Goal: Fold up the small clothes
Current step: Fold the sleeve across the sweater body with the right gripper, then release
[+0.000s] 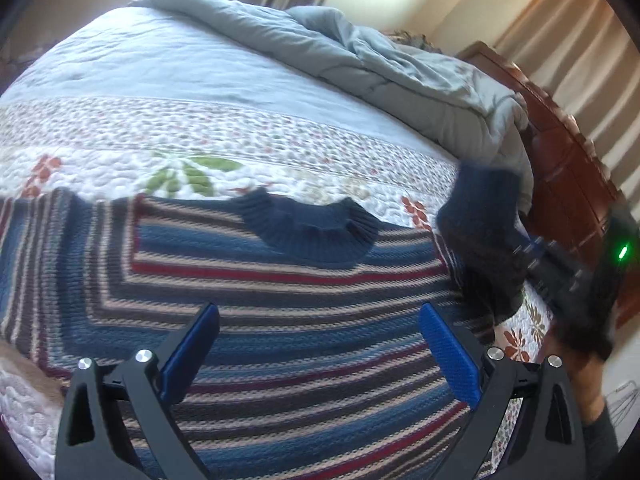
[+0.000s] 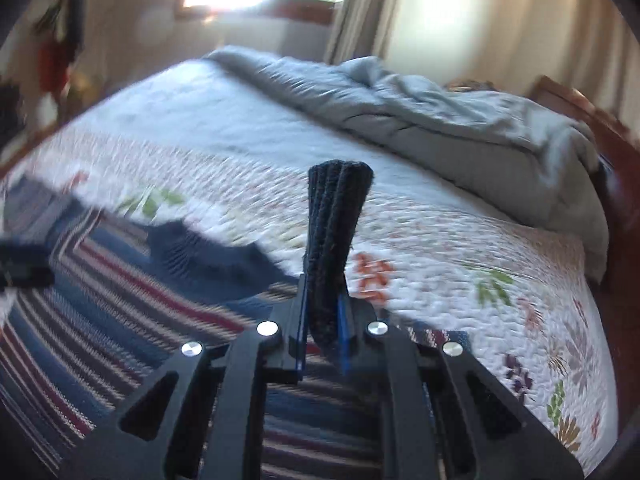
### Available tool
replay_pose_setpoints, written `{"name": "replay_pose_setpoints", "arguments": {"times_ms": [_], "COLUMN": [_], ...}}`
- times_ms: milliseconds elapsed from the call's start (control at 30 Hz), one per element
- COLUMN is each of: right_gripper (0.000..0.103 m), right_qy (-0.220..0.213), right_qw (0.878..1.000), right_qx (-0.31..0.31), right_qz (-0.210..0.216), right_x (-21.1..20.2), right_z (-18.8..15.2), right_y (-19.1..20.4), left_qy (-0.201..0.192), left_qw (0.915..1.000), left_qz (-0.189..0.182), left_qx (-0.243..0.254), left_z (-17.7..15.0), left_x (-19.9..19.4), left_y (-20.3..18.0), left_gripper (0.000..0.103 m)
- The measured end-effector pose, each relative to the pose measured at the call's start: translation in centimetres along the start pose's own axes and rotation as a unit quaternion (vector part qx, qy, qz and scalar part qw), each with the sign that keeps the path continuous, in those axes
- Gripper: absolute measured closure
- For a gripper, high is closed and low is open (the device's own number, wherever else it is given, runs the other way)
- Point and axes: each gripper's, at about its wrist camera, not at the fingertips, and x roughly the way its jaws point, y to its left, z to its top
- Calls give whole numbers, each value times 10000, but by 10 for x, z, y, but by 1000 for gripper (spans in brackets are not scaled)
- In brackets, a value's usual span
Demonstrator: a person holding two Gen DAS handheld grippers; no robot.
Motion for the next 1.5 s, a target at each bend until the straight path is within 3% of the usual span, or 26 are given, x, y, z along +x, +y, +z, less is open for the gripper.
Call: {"name": "replay_pose_setpoints", "arguments": {"times_ms": [167, 400, 467, 500, 533, 667, 767, 900, 933, 1000, 1100, 1167, 1233, 1300, 1333, 1367, 1500], "right_gripper": [92, 89, 72, 50, 38, 36, 36, 35, 35, 35, 34, 31, 30, 29, 29, 29, 29], "right_qy": [514, 651, 662, 611, 559, 313, 244, 86, 76, 20, -92, -33, -46, -95, -109, -126, -100], "right_qw": [9957, 9905, 9919, 9936, 9946, 9935, 9627, 8938, 8832, 8696, 8618, 8452, 8440, 8532, 8555, 8581, 8578], "right_qx": [-764, -1159, -1071, -935, -818, 374, 1897, 3385, 3513, 3546, 3620, 3722, 3670, 3525, 3494, 3461, 3497], "right_qz": [-30, -357, -147, 146, 297, 1026, 1916, 2939, 3107, 3437, 3553, 3835, 3910, 3843, 3820, 3792, 3765], "right_x": [36, 43, 42, 37, 31, -5, -27, -32, -31, -29, -26, -23, -23, -28, -27, -30, -28], "right_z": [-24, -46, -51, -54, -54, -65, -97, -147, -153, -156, -160, -161, -160, -156, -155, -156, -155], "right_y": [84, 114, 116, 115, 112, 75, 30, -4, -5, -5, -2, 4, 8, 14, 13, 15, 14], "left_qy": [23, 84, 164, 209, 272, 596, 775, 1032, 1140, 1256, 1338, 1418, 1378, 1271, 1281, 1374, 1641], "left_qw": [9998, 9995, 9986, 9978, 9966, 9904, 9877, 9783, 9751, 9714, 9681, 9686, 9665, 9645, 9645, 9646, 9639], "left_qz": [1, -86, -217, -294, -406, -800, -932, -1184, -1229, -1331, -1478, -1349, -1333, -1362, -1329, -1280, -1138], "left_qx": [-180, -278, -463, -553, -657, -959, -984, -1348, -1453, -1513, -1517, -1536, -1707, -1869, -1888, -1854, -1759], "left_z": [-4, -7, -5, -5, -5, -8, -13, -17, -17, -16, -15, -15, -14, -12, -10, -10, -12], "left_x": [-9, -3, 6, 10, 14, 42, 60, 93, 103, 115, 128, 137, 141, 141, 141, 144, 152], "left_y": [33, 49, 52, 52, 53, 46, 35, 22, 18, 12, 0, -5, -5, -5, -5, -7, -11], "left_gripper": [4, 4, 4, 4, 4, 4, 4, 4, 4, 4, 4, 4, 4, 11, 26, 52, 81]}}
